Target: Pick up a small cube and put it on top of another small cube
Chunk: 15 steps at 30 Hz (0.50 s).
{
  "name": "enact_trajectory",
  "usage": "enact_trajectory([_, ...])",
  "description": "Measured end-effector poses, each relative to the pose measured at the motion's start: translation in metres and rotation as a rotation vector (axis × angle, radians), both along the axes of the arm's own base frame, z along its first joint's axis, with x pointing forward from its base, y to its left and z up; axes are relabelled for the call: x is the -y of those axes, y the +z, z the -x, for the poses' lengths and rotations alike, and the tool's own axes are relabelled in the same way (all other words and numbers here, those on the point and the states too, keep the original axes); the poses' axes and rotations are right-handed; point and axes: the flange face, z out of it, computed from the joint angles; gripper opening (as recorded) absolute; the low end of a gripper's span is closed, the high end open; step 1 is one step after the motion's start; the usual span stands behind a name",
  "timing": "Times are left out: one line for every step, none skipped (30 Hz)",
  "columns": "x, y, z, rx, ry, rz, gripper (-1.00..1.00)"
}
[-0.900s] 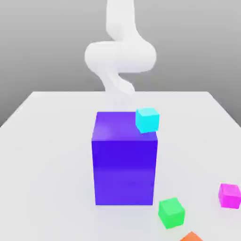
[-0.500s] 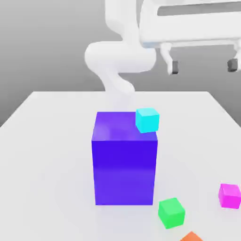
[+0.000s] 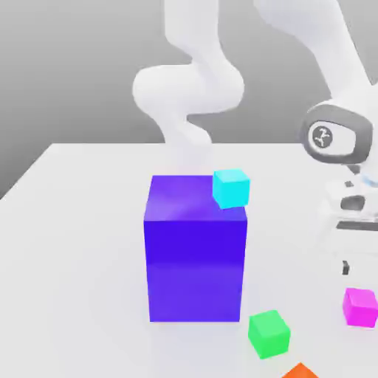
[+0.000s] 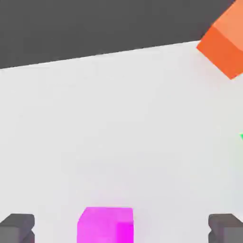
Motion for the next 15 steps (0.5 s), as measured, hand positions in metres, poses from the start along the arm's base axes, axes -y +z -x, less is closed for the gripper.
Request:
enact_trajectory([-0.003,-0.014,0.003,-0.008,-0.002,0.000,0.00])
enact_trajectory([-0.004,-0.027,0.005,-0.013,-0.003,0.000,0.00])
enact_trajectory([-0.005,-0.040,0.006,-0.015,-0.004,0.000,0.00])
enact_trajectory([-0.005,-0.054,0.006,-0.016,-0.004,0.001,0.00])
enact_trajectory([-0.004,-0.064,0.007,-0.017,-0.003,0.002,-1.00])
enact_trajectory([-0.004,-0.064,0.007,-0.017,-0.003,0.002,-1.00])
enact_trajectory([-0.004,-0.064,0.007,-0.016,-0.003,0.002,-1.00])
enact_trajectory([-0.004,-0.064,0.007,-0.016,-0.003,0.001,-1.00])
enact_trajectory([-0.005,-0.064,0.007,-0.015,-0.003,0.000,-1.00])
enact_trajectory([-0.005,-0.064,0.007,-0.015,-0.003,-0.001,-1.00])
enact_trajectory([-0.004,-0.069,0.008,-0.016,-0.003,0.000,-1.00])
enact_trajectory([-0.005,-0.065,0.007,-0.016,-0.003,0.001,-1.00])
enact_trajectory([-0.005,-0.057,0.007,-0.015,-0.004,0.000,-1.00])
enact_trajectory([-0.005,-0.046,0.007,-0.016,-0.004,-0.001,-1.00])
enact_trajectory([-0.005,-0.034,0.007,-0.016,-0.004,-0.001,-1.00])
